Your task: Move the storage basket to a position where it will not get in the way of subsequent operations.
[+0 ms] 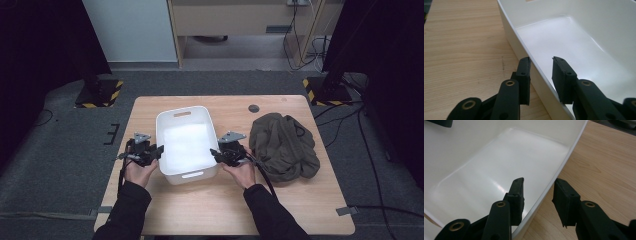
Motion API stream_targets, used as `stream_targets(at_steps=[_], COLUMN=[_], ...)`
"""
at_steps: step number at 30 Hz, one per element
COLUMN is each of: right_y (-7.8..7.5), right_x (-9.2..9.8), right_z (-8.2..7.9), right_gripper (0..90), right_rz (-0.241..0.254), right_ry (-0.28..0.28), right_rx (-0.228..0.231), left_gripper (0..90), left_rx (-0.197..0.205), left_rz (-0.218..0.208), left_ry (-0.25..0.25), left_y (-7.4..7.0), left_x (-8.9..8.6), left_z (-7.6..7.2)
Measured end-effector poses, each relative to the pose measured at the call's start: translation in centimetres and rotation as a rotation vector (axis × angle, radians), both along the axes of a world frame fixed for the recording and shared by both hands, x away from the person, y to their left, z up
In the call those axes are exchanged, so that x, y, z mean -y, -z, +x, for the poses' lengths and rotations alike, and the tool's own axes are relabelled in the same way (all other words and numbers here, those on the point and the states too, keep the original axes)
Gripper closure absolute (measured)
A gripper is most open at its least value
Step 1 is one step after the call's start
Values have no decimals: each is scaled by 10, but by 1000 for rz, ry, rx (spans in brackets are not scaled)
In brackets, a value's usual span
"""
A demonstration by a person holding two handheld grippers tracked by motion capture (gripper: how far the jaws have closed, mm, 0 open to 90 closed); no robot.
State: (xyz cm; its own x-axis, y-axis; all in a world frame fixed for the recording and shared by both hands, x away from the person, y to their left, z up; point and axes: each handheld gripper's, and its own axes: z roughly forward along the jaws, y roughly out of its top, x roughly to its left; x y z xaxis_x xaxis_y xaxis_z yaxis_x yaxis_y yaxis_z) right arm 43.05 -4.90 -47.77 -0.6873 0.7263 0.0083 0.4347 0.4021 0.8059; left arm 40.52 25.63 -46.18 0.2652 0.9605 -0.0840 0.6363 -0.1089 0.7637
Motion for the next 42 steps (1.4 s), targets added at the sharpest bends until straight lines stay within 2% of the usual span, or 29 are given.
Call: stream_targets(at_steps=[7,11,18,22,27,38,42], right_y=[0,0,-10,-21,-30,-35,-33], right_x=[-16,-23,-17,-2,23,91,111], right_z=[-1,-2,-3,0,2,-4,-10], right_gripper=[586,558,485,460,440,384,364], right_rz=[5,9,58,87,97,60,50], right_ry=[-12,-29,-31,-1,47,148,164], right_rx=[-3,-1,28,45,69,94,96], left_gripper=[703,717,741,758,783,825,835], left_rx=[-3,-5,-15,-17,-27,-40,-46], left_rz=[18,7,18,12,12,3,2], left_ry=[-39,-52,-62,-73,-94,-126,-131], left_y=[-1,-1,-2,-2,-3,-4,-5], left_x=[-13,-19,-24,-28,-31,-41,-46], left_z=[1,1,2,2,3,3,3])
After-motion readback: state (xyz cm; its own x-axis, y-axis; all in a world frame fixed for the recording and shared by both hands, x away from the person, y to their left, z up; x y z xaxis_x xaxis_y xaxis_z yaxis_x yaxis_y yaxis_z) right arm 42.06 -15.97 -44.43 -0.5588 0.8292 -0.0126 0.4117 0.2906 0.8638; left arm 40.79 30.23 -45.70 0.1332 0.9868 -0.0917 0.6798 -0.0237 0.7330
